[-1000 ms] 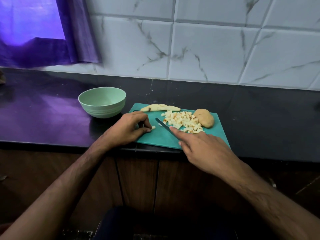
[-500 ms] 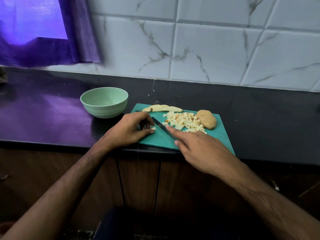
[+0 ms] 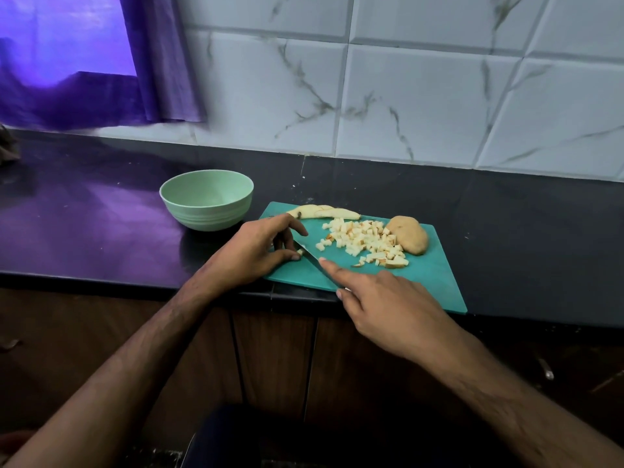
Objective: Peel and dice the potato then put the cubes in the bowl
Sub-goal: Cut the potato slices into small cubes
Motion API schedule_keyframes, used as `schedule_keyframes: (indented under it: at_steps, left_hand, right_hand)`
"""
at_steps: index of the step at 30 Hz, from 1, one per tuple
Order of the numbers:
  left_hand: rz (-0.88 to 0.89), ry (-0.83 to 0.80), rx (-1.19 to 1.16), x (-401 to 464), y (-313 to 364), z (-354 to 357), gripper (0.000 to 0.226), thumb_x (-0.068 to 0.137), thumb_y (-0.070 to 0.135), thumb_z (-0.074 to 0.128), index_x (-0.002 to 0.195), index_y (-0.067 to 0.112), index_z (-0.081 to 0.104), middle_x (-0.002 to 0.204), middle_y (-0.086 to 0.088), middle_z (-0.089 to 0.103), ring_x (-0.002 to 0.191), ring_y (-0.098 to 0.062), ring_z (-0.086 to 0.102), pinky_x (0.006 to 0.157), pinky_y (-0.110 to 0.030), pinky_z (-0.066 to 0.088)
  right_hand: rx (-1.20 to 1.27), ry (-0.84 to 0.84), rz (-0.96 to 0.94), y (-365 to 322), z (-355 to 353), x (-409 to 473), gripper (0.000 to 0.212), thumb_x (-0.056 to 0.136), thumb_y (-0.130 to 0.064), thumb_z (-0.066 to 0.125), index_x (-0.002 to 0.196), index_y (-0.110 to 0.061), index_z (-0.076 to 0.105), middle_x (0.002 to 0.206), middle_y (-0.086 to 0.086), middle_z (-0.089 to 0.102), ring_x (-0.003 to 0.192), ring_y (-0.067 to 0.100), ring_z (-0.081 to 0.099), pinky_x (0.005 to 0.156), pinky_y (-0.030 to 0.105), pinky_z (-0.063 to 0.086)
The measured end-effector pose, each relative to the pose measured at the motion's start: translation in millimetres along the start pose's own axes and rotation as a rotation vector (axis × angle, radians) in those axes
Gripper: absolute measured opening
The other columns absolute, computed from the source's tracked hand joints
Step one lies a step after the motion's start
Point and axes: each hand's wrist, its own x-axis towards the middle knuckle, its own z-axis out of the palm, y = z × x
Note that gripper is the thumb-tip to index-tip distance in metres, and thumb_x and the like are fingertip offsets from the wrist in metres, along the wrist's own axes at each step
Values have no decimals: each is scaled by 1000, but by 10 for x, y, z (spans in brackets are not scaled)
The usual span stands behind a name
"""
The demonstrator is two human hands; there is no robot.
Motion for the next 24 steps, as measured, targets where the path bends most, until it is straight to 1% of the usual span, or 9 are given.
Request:
schedule_keyframes:
  at_steps: [3,6,11,13,16,19,21,23,24]
  left_hand:
    - [2,-15,3,7,-8,3,38,84,12,83,117,22,66,84,13,70,77,0,60,67,-9,39]
    - [-18,-16,-43,1,-9,-3,42,84,10,82,120,20,62,85,11,72,76,-1,60,67,-11,40]
    - [-18,2,-73,-5,-13,0,53,84,11,83,127,22,55,82,9,71,82,-5,63,71,-14,44]
    - [-17,3,-74,-7,-17,-2,52,83,11,83,126,22,56,79,7,70,81,-7,63,71,-17,45]
    - [-11,-2,-75,-6,-17,-2,48,83,10,83,123,21,59,77,6,69,73,-5,61,66,-15,41]
    - [10,-9,-41,9,-48,6,42,83,11,83,118,23,63,77,9,69,74,-2,63,67,-14,41]
    - [54,-24,34,23,-92,11,34,85,18,82,113,31,67,80,14,68,76,-5,61,68,-23,44]
    - [110,-48,101,43,-139,4,24,88,27,78,108,37,71,86,19,60,82,-6,57,70,-33,47]
    - [120,-64,97,53,-155,-5,22,89,29,76,108,39,73,90,20,55,86,-6,55,72,-34,47]
  right_hand:
    - [-10,-7,-6,35,-51,-21,53,110,-42,31,157,-52,10,72,-10,46,62,4,42,57,25,32]
    - [36,13,9,117,-131,-39,52,110,-42,32,157,-53,13,70,-10,49,63,4,45,59,25,35]
    - [46,-6,-23,80,-85,-70,51,109,-43,31,155,-56,12,69,-10,48,60,5,44,57,24,33]
    - [31,-9,-22,86,-77,-61,52,109,-43,30,156,-56,10,69,-10,46,60,5,42,56,24,31]
    - [43,-18,-24,71,-65,-51,52,110,-42,31,156,-55,11,67,-10,44,59,5,42,55,23,29]
    - [27,-25,-27,14,-3,-41,54,110,-42,31,157,-54,8,66,-9,45,58,6,43,54,23,30]
    - [-9,-7,-31,21,28,-24,54,110,-42,30,157,-53,6,68,-9,45,58,6,41,54,24,30]
    - [-36,-1,-35,49,18,-9,54,110,-43,29,157,-53,6,68,-9,44,58,5,40,54,24,29]
    - [-41,-8,-41,60,1,-10,54,110,-43,29,157,-54,6,68,-8,44,58,6,40,55,24,30]
